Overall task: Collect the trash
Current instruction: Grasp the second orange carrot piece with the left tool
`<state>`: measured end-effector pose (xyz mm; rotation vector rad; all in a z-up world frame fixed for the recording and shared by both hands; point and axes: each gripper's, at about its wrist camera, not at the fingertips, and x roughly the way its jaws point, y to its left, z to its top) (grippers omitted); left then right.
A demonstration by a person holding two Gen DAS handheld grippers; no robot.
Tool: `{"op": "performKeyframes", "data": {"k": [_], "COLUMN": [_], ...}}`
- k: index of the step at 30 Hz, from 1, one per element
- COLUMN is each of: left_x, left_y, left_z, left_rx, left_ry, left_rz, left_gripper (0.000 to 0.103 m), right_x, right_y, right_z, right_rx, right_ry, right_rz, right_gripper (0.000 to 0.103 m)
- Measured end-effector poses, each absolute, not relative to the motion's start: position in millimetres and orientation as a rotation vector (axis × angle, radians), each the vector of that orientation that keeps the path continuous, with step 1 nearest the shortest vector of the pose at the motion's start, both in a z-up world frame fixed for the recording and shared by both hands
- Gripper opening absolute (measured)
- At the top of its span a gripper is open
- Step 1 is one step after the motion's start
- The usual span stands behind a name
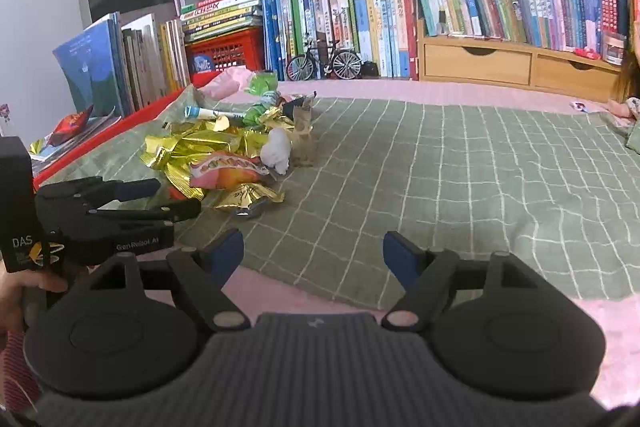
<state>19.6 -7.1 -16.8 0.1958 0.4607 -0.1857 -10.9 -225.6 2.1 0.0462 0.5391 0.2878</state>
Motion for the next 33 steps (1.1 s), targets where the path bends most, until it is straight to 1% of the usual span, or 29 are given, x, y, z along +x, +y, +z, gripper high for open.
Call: {"op": "performKeyframes", "data": {"k": [2,4,6,9,14,16,17,19,24,29,33], "left_x": [20.7,20.4,19.2,12.4,-1.5,-3.5,-1.9,4.8,25.1,39.8,34.7], "left_y": [-7.5,-7.5,-8.4,-12.5,-16.7,-17.3,-17.0,-13.6,4.4,10.8,6.8], "left_z": [-18.4,-18.8,-18.9,-18.4,-15.6,-15.3,-16.2,-17.7,-17.3,-15.7,-12.4], "left_rx": [0.205,0.191,0.187,0.228,0.268,0.288,0.294,0.279,0.191,0.163,0.155], "left_ry": [0.456,0.462,0.464,0.456,0.462,0.443,0.440,0.449,0.466,0.497,0.530], "left_rz": [-0.200,-0.234,-0.243,-0.232,-0.281,-0.291,-0.284,-0.251,-0.253,-0.337,-0.430], "left_gripper": [0.059,0.042,0.041,0.021,0.021,0.025,0.027,0.042,0.053,0.052,0.044], "right_x": [-4.4,1.0,6.1,13.8,25.9,30.7,32.3,34.8,35.4,37.7,38.6], "right_y": [-221.0,-216.6,-212.5,-207.3,-201.1,-199.1,-197.9,-196.1,-192.5,-193.9,-195.0], "right_z": [0.5,-1.3,-2.7,-4.5,-7.0,-7.3,-7.5,-8.2,-10.8,-12.3,-12.0], "right_rx": [0.034,0.024,0.019,0.017,0.025,0.025,0.026,0.028,0.015,0.021,0.032], "right_ry": [0.544,0.547,0.551,0.557,0.567,0.568,0.569,0.573,0.582,0.591,0.590], "right_rz": [0.292,0.298,0.304,0.310,0.323,0.323,0.324,0.327,0.335,0.329,0.322], "right_gripper": [0.085,0.085,0.085,0.085,0.085,0.085,0.085,0.085,0.086,0.086,0.086]}}
